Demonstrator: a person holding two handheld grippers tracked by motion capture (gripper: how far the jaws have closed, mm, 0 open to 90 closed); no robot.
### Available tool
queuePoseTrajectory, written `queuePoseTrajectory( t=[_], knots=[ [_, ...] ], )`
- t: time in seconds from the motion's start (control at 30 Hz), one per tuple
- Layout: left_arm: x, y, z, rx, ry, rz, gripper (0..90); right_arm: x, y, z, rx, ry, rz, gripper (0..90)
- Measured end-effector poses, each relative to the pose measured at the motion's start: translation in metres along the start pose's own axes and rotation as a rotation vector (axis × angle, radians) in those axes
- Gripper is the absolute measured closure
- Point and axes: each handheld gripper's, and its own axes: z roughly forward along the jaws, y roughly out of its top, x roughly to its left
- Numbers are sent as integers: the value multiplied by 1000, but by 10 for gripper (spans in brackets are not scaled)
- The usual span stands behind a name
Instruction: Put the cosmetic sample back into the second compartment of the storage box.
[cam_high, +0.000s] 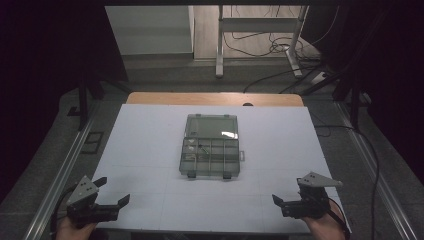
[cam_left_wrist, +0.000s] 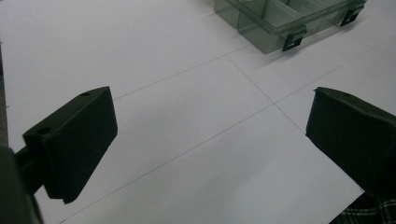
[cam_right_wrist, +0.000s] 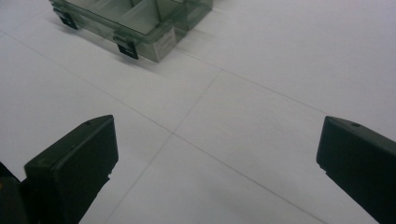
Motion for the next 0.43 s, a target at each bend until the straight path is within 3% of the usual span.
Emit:
queuePoseTrajectory(
  t=[0.23, 0.33, 0.43],
  knots=[
    [0, 0, 0, -1, -1, -1, 25, -2, -15, -8, 8, -31, 27, 0],
    [0, 0, 0, 1, 0, 1, 25, -3, -17, -11, -18, -41, 39, 0],
    [0, 0, 0, 0, -1, -2, 25, -3, -17, -10, -9, -40, 41, 0]
  ],
)
